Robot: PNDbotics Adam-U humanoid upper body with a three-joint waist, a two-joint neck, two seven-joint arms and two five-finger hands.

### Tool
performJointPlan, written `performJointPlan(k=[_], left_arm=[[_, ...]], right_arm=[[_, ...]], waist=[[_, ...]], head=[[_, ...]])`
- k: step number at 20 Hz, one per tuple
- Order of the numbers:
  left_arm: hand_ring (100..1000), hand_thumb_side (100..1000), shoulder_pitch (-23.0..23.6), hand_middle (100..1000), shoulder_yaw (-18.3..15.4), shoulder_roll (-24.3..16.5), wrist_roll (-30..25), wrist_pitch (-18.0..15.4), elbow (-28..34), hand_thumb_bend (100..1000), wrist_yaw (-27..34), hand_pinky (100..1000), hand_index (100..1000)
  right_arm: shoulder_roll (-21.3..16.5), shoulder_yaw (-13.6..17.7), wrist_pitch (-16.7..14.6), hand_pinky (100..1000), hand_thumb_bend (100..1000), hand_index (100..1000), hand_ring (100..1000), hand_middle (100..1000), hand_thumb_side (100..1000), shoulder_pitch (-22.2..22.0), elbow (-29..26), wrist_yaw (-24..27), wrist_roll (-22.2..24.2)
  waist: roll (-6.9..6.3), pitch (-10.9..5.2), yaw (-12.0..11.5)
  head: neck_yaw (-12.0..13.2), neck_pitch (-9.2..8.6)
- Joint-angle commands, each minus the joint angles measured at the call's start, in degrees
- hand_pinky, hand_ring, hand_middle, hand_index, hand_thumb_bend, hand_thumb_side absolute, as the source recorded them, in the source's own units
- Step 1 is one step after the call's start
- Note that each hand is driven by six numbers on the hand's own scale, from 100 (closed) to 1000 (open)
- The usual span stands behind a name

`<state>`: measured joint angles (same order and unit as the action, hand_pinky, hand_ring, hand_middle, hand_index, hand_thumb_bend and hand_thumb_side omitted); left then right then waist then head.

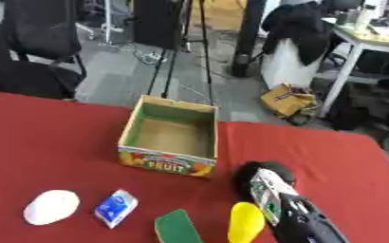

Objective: Pick up objects on the table and place them in the box.

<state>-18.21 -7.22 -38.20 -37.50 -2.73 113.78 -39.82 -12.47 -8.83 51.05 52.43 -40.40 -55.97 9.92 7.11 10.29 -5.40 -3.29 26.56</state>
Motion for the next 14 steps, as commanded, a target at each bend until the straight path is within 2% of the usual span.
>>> performJointPlan(k=[1, 4, 7, 8, 14], left_arm=[[978, 895, -0.88, 915, -0.53, -0.6, -0.1, -0.04, 0.81, 100, 0.29, 939, 1000], [977, 894, -0.83, 915, -0.55, -0.57, -0.1, -0.05, 0.81, 100, 0.3, 938, 1000], [977, 893, -0.8, 915, -0.62, -0.51, -0.09, -0.03, 0.81, 100, 0.29, 938, 1000], [977, 894, -0.79, 915, -0.62, -0.51, -0.1, -0.03, 0.81, 100, 0.29, 938, 1000], [977, 893, -0.77, 915, -0.64, -0.5, -0.22, -0.05, 0.81, 100, 0.28, 937, 1000]], right_arm=[[-1.95, 0.62, 0.68, 422, 100, 542, 462, 395, 327, 0.09, 1.09, -1.57, 0.09], [-2.17, 0.97, 0.89, 381, 100, 478, 432, 333, 345, 0.11, 1.66, -2.85, -0.53], [-2.37, 1.6, 0.91, 370, 100, 465, 422, 320, 346, 0.17, 2.43, -4.04, -1.45], [-2.44, 1.75, 0.92, 352, 100, 425, 407, 287, 347, 0.2, 2.6, -4.28, -1.67], [-2.95, 2.49, 0.92, 320, 100, 355, 387, 246, 352, 0.42, 3.4, -5.68, -3.64]], waist=[[-0.59, -0.49, -0.03], [-0.59, -0.47, -0.06], [-0.58, -0.45, -0.06], [-0.6, -0.45, -0.05], [-0.76, -0.46, -0.06]], head=[[-0.22, -0.34], [-0.21, -0.45], [-0.28, -0.53], [-0.28, -0.52], [-0.39, -0.29]])
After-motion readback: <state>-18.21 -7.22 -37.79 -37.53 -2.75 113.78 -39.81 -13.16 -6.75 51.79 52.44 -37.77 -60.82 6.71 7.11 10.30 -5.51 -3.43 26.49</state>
